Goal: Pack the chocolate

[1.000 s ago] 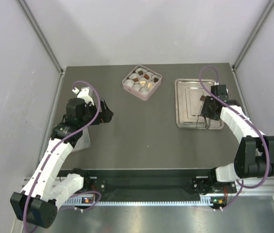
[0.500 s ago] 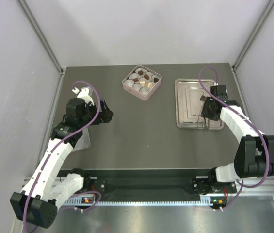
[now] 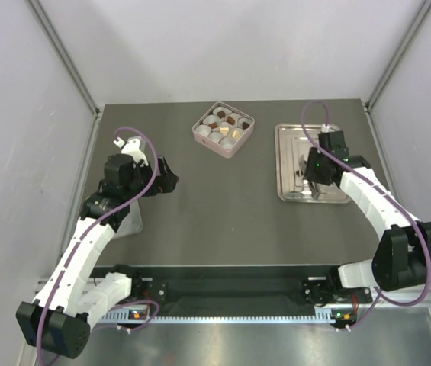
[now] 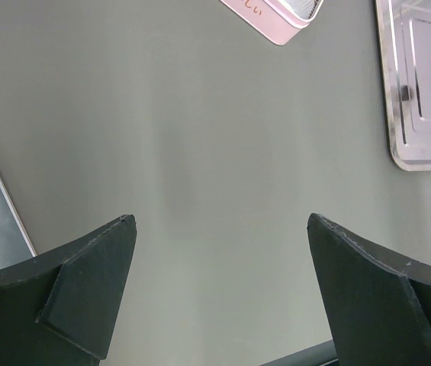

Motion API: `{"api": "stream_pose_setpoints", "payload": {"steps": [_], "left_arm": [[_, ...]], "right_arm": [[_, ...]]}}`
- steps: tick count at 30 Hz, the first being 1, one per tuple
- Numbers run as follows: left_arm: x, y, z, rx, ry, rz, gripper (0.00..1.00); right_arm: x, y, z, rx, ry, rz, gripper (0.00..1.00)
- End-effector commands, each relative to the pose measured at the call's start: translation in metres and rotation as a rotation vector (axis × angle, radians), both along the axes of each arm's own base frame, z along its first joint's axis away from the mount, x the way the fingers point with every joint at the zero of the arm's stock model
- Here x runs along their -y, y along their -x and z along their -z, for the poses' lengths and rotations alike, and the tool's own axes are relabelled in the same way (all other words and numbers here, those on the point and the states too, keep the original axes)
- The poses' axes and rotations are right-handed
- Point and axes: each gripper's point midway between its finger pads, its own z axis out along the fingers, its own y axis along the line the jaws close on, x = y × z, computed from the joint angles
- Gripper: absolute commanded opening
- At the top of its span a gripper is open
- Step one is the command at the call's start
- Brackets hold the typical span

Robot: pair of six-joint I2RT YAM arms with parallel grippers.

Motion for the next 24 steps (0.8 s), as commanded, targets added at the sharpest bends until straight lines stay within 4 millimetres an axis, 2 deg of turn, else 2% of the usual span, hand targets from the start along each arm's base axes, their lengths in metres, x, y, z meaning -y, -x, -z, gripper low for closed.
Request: {"api": "stream_pose_setpoints", "payload": {"steps": [1,2,3,4,5,6,7,8,9,10,11,12,13,14,15,16,18,19,21,24], "left_arm": [[0.001,-0.006,-0.013,0.060,0.012,0.000,0.99],[0.001,-0.006,-0.013,0.060,0.011,-0.003,0.99],[0.001,-0.006,-0.014,0.062,0.012,-0.002,0.99],[0.001,-0.006,-0.015,0.065,0.012,-0.002,0.99],[0.001,-0.006,-0.014,0.064,0.011,-0.003,0.99],[0.001,-0.006,-0.015,0.063,0.011,-0.003,0.99],[0.000,-0.007,-0.015,0.065,0.011,-0.006,0.99],[0.000,-0.006,-0.015,0.066,0.010,-0.009,0.99],[0.000,-0.006,-0.016,0.069,0.010,-0.008,0.99],[-0.001,-0.006,-0.016,0.067,0.009,-0.011,0.99],[-0.001,-0.006,-0.016,0.071,0.007,-0.014,0.99],[-0.001,-0.006,-0.015,0.065,0.005,-0.014,0.99],[-0.002,-0.006,-0.015,0.065,0.004,-0.016,0.99],[-0.003,-0.006,-0.014,0.064,0.002,-0.020,0.99],[-0.003,-0.007,-0.015,0.066,0.002,-0.022,0.99],[-0.003,-0.007,-0.015,0.065,0.001,-0.022,0.99],[-0.003,-0.007,-0.015,0.065,0.001,-0.023,0.99],[-0.003,-0.007,-0.014,0.064,-0.001,-0.024,0.99],[-0.005,-0.007,-0.014,0.065,-0.005,-0.031,0.99],[-0.005,-0.007,-0.014,0.065,-0.005,-0.031,0.99]], "right_arm": [[-0.037,-0.023,-0.049,0.125,-0.055,-0.055,0.38],[-0.053,-0.024,-0.052,0.132,-0.063,-0.092,0.38],[-0.064,-0.031,-0.065,0.165,-0.072,-0.117,0.38],[-0.074,-0.037,-0.062,0.157,-0.071,-0.137,0.38],[-0.093,-0.038,-0.066,0.165,-0.076,-0.184,0.38],[-0.107,-0.047,-0.083,0.205,-0.089,-0.212,0.38],[-0.129,-0.050,-0.078,0.193,-0.084,-0.265,0.38],[-0.142,-0.054,-0.082,0.206,-0.086,-0.295,0.38],[-0.156,-0.065,-0.101,0.256,-0.096,-0.318,0.38],[-0.176,-0.069,-0.091,0.236,-0.083,-0.363,0.38],[-0.186,-0.074,-0.094,0.245,-0.084,-0.381,0.38],[-0.201,-0.083,-0.112,0.291,-0.097,-0.400,0.38],[-0.218,-0.087,-0.101,0.282,-0.082,-0.440,0.38],[-0.227,-0.092,-0.102,0.292,-0.079,-0.456,0.38],[-0.240,-0.102,-0.117,0.346,-0.082,-0.481,0.38],[-0.253,-0.107,-0.104,0.337,-0.071,-0.508,0.39],[-0.269,-0.117,-0.106,0.376,-0.073,-0.542,0.39],[-0.277,-0.124,-0.096,0.378,-0.067,-0.555,0.39],[-0.288,-0.133,-0.089,0.382,-0.075,-0.575,0.39],[-0.302,-0.142,-0.094,0.428,-0.095,-0.609,0.39]]}}
